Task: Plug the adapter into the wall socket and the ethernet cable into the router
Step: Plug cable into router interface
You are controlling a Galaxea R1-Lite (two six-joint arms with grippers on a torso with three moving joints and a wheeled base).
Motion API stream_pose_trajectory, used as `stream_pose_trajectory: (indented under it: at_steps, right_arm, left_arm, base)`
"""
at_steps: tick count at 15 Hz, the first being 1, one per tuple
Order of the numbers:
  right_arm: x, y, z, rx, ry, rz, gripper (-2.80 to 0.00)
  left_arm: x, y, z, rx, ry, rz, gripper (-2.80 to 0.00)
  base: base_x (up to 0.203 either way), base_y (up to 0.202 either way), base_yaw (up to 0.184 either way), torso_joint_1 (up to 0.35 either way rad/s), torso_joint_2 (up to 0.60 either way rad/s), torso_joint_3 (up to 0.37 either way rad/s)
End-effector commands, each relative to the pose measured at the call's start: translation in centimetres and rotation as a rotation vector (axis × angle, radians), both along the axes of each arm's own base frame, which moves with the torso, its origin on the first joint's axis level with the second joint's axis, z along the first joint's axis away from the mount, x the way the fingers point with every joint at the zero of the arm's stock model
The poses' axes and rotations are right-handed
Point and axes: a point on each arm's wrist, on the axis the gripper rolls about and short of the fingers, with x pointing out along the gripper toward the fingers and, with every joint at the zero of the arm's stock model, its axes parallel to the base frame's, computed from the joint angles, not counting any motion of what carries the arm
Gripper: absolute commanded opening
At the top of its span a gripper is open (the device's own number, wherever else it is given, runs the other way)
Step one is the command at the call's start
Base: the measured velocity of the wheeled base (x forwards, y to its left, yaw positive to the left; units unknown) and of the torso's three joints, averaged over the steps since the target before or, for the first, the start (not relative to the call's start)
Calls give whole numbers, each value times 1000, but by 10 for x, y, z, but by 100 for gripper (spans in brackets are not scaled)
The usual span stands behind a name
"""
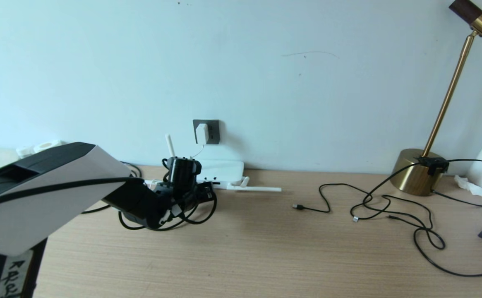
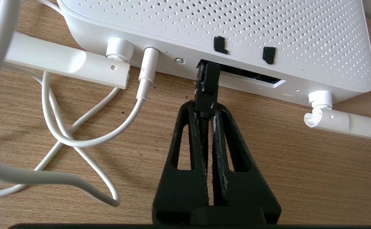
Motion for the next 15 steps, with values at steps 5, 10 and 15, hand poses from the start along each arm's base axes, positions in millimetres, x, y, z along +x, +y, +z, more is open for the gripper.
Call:
stream_pose_trajectory:
  at_steps: [5, 10, 15]
  right_arm:
    - [0, 0, 0, -1, 2, 2, -280]
    - [0, 0, 0, -1, 2, 2, -280]
    - [0, 0, 0, -1, 2, 2, -280]
  left_arm:
    - [0, 0, 3, -8, -11, 2, -280]
    - [-4, 0, 10, -11, -18, -4, -280]
    - [-4, -1, 9, -10, -15, -6, -280]
  base:
    - [0, 0, 0, 0, 0, 0]
    - [0, 0, 0, 0, 0, 0]
    - [0, 0, 0, 0, 0, 0]
